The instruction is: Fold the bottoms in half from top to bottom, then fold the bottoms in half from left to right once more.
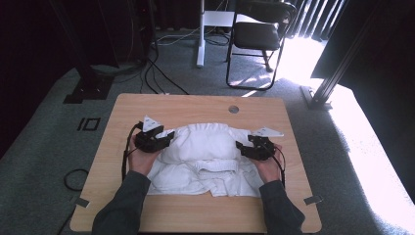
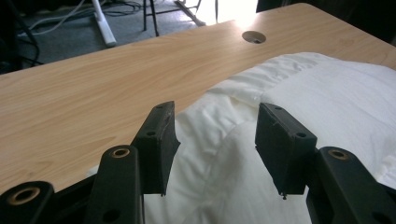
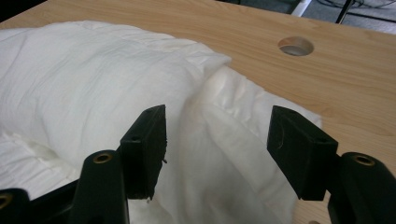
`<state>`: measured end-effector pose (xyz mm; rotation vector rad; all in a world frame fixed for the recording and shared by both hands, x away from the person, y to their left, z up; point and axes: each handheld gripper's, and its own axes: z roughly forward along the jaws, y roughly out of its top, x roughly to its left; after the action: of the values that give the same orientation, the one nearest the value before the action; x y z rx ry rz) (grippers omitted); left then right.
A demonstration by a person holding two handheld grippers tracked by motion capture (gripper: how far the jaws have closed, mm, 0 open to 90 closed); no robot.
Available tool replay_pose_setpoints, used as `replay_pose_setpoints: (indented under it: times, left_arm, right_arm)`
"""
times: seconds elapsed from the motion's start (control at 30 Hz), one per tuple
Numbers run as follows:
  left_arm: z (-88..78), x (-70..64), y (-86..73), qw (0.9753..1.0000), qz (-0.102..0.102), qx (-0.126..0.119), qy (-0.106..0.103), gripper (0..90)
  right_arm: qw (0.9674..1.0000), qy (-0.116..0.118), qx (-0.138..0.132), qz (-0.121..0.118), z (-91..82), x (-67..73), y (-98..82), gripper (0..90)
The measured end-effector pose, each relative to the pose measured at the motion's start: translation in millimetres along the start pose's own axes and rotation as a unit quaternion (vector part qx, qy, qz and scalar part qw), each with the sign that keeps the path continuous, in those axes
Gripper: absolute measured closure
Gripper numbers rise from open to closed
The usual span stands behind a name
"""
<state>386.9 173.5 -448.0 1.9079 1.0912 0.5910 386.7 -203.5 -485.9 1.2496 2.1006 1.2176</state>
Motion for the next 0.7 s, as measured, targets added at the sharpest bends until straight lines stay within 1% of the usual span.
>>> replay_pose_setpoints:
  times: [0.03, 0.1, 0.17, 0.27, 0.3, 0.37, 0.47, 0.53, 0.6, 0.7]
  left_arm:
    - [5.0, -1.4, -0.3, 1.0000, 0.000, 0.002, -0.004, 49.0]
    - [15.5, -4.4, -2.2, 0.9999, 0.000, 0.015, -0.009, 48.9]
    - [25.3, -6.7, -5.3, 0.9996, -0.003, 0.023, -0.015, 48.6]
    - [39.4, -10.0, -9.5, 0.9992, -0.001, 0.032, -0.023, 48.3]
    - [44.3, -11.1, -11.0, 0.9989, -0.004, 0.035, -0.030, 48.3]
    - [53.3, -13.9, -14.7, 0.9983, -0.007, 0.047, -0.033, 48.3]
    - [64.0, -17.5, -21.0, 0.9972, -0.003, 0.067, -0.034, 48.4]
    - [67.4, -17.9, -25.3, 0.9969, -0.007, 0.071, -0.034, 48.4]
    - [70.0, -17.8, -29.3, 0.9966, -0.006, 0.075, -0.032, 48.5]
    - [75.2, -19.0, -35.8, 0.9959, 0.006, 0.087, -0.026, 48.4]
  right_arm:
    - [1.0000, 0.002, 0.002, 0.003, 3.6, 1.1, 0.6, 37.2]
    - [0.9999, 0.007, 0.003, 0.008, 11.1, 4.3, 1.7, 36.8]
    - [0.9998, 0.012, 0.001, 0.012, 17.3, 9.4, 3.3, 36.1]
    - [0.9998, 0.019, 0.001, 0.008, 26.8, 17.2, 7.1, 35.7]
    - [0.9998, 0.020, 0.003, 0.007, 30.4, 19.7, 8.7, 36.4]
    - [0.9996, 0.028, 0.006, 0.007, 38.2, 24.8, 12.2, 39.2]
    - [0.9992, 0.038, 0.010, -0.002, 50.2, 34.8, 16.0, 41.2]
    - [0.9990, 0.042, 0.011, -0.012, 56.7, 42.5, 17.5, 41.7]
    - [0.9984, 0.049, 0.015, -0.023, 62.4, 49.8, 17.8, 42.1]
    - [0.9981, 0.045, 0.022, -0.034, 69.8, 57.7, 15.0, 42.6]
